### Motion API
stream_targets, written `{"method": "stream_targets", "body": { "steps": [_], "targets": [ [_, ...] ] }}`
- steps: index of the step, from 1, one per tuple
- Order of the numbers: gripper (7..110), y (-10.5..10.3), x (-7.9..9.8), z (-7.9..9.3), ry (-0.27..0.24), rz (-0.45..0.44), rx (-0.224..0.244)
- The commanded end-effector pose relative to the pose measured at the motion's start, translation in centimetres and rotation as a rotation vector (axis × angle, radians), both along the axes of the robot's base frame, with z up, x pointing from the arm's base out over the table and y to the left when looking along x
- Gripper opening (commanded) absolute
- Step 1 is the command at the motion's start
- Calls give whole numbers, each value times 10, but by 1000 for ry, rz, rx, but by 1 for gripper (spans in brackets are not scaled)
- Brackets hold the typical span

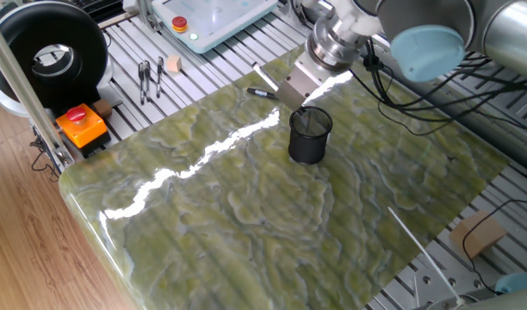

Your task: Put the pen into the pen holder

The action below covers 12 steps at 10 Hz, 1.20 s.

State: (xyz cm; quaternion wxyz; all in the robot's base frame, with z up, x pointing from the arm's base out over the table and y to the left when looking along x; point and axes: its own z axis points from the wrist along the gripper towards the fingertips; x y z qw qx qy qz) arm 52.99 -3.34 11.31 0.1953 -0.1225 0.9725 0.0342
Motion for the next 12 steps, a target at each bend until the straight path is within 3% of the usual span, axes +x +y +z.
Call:
{"method": "stream_targets", "body": {
  "steps": [1, 3, 7, 12],
  "targets": [
    [7, -6, -11, -8, 8, 5, 11],
    [7, -7, -16, -11, 13, 7, 15],
    [7, 7, -4, -4, -53, 45, 66],
    [7, -2, -18, -11, -15, 58, 47]
  ]
}}
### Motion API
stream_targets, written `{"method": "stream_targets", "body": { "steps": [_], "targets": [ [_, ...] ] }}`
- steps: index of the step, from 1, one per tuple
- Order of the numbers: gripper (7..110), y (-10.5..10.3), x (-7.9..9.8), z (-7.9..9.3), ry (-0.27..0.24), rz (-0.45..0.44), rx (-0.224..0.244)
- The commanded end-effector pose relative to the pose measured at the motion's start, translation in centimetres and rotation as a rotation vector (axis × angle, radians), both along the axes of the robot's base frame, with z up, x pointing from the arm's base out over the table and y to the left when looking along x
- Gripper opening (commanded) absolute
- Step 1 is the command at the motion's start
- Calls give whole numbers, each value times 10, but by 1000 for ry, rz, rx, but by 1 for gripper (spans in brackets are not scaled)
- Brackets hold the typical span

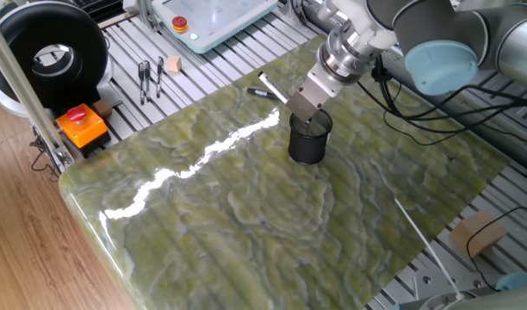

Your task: Put the pen into the pen holder

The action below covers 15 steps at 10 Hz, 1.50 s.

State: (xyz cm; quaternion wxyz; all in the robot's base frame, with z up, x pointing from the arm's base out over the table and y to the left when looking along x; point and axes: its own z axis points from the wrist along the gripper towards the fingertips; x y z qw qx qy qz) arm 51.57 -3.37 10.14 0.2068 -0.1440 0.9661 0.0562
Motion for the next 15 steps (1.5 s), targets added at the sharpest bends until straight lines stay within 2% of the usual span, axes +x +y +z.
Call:
{"method": "stream_targets", "body": {
  "steps": [1, 4, 7, 10, 15],
  "targets": [
    [7, -4, -5, 1, 7, 7, 7],
    [7, -8, -4, -1, 6, -3, 1],
    [7, -5, -4, -1, 6, -3, 15],
    [7, -8, -1, -10, -4, 2, 18],
    [7, -7, -2, -11, 4, -1, 24]
  ]
}}
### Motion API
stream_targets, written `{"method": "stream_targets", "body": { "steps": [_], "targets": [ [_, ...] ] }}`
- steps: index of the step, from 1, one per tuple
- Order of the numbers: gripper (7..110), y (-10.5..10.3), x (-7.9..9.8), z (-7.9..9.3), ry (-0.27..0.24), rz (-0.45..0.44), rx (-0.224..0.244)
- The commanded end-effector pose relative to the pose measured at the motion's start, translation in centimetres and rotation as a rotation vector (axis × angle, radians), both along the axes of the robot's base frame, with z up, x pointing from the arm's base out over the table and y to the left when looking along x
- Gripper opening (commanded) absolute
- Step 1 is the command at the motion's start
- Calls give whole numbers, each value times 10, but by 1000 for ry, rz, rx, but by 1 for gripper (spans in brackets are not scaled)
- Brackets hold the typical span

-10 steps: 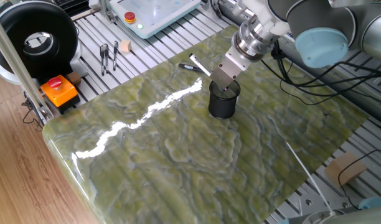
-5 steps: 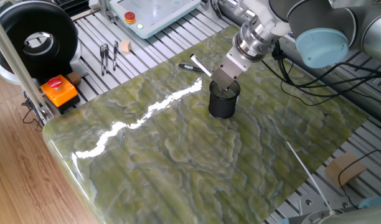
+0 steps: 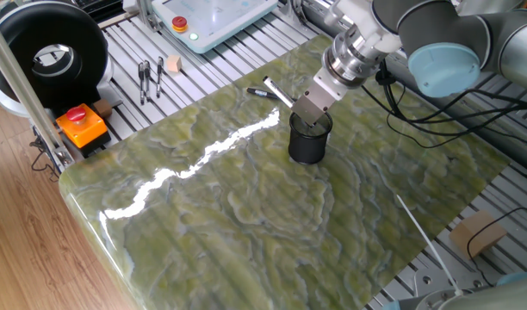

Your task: Put the pen into the pen holder

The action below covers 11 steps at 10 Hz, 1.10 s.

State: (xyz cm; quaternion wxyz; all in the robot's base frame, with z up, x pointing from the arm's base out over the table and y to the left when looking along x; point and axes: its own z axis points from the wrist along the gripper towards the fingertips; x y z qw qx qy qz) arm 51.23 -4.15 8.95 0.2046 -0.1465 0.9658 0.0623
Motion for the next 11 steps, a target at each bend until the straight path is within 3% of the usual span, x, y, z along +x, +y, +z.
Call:
{"method": "stream_targets", "body": {
  "steps": [1, 6, 7, 11],
  "targets": [
    [7, 1, 0, 1, 4, -15, 17],
    [7, 1, -9, 4, 23, 64, 13],
    [44, -2, -10, 5, 24, 67, 12],
    [44, -5, -9, 8, 19, 58, 19]
  ]
}}
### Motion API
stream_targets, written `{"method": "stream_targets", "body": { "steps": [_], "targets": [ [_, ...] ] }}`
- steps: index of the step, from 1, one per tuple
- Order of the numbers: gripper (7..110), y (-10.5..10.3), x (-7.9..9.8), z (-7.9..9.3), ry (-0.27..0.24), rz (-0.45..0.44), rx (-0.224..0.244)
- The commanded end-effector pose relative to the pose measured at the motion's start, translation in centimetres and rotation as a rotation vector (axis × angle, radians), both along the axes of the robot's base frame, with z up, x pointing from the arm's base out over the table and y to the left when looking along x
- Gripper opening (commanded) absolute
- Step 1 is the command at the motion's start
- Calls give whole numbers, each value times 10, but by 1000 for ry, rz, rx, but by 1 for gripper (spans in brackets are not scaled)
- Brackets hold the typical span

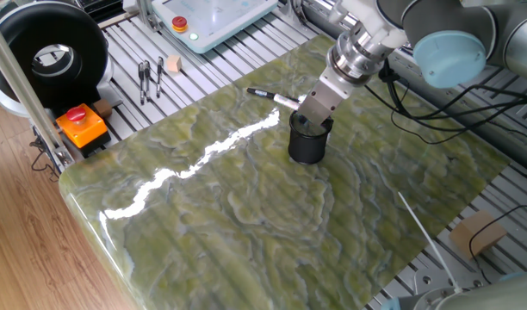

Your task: Put the pen into the pen holder

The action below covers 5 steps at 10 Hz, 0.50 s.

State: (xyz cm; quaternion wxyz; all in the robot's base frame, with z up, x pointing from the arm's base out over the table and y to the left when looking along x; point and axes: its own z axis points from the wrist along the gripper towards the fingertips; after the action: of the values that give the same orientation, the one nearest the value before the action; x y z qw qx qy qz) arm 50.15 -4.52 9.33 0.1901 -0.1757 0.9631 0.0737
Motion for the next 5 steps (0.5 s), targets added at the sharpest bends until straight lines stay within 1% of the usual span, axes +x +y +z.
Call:
{"method": "stream_targets", "body": {
  "steps": [1, 5],
  "targets": [
    [44, -2, 2, 4, -9, -9, 11],
    [44, -1, 3, 4, -8, -16, 17]
  ]
}}
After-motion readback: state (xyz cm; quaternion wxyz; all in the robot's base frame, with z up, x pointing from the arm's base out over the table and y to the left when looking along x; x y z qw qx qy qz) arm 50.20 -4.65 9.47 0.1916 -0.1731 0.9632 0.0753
